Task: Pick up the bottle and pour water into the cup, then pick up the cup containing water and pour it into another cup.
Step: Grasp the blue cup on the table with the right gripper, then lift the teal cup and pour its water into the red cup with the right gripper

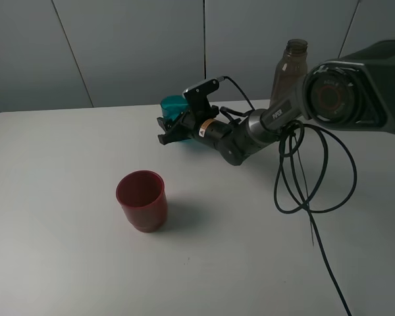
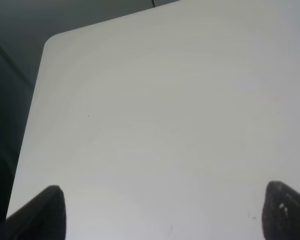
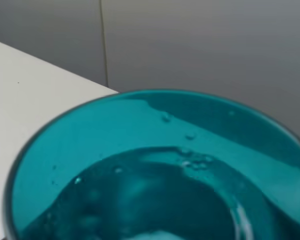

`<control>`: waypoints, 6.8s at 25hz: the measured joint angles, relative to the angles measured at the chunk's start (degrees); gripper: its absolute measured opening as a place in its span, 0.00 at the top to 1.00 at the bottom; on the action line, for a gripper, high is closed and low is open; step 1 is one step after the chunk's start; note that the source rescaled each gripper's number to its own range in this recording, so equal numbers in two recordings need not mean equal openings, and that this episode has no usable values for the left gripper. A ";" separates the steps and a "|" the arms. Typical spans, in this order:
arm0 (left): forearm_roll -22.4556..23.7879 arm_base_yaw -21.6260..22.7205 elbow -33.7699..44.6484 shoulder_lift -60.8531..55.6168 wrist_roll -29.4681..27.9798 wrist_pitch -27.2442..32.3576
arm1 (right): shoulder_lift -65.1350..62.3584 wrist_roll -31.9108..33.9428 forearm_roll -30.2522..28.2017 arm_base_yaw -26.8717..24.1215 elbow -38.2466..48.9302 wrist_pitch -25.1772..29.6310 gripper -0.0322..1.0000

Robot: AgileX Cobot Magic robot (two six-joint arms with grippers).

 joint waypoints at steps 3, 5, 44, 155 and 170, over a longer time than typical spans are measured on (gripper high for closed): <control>0.00 0.00 0.00 0.00 0.00 0.00 | 0.00 0.97 0.00 0.00 0.00 0.00 0.93; 0.00 0.00 0.00 0.00 0.00 0.00 | 0.00 2.10 0.00 0.00 0.00 0.00 0.93; 0.00 0.00 0.00 0.00 0.00 0.00 | -22.71 2.15 -15.41 0.00 26.68 -9.92 0.93; 0.00 0.00 0.00 0.00 -0.24 0.00 | -25.32 -91.62 -13.16 5.17 31.87 -14.04 0.93; 0.00 0.00 0.00 0.00 -0.24 0.00 | -25.32 -94.01 -18.50 5.17 31.87 -15.97 0.93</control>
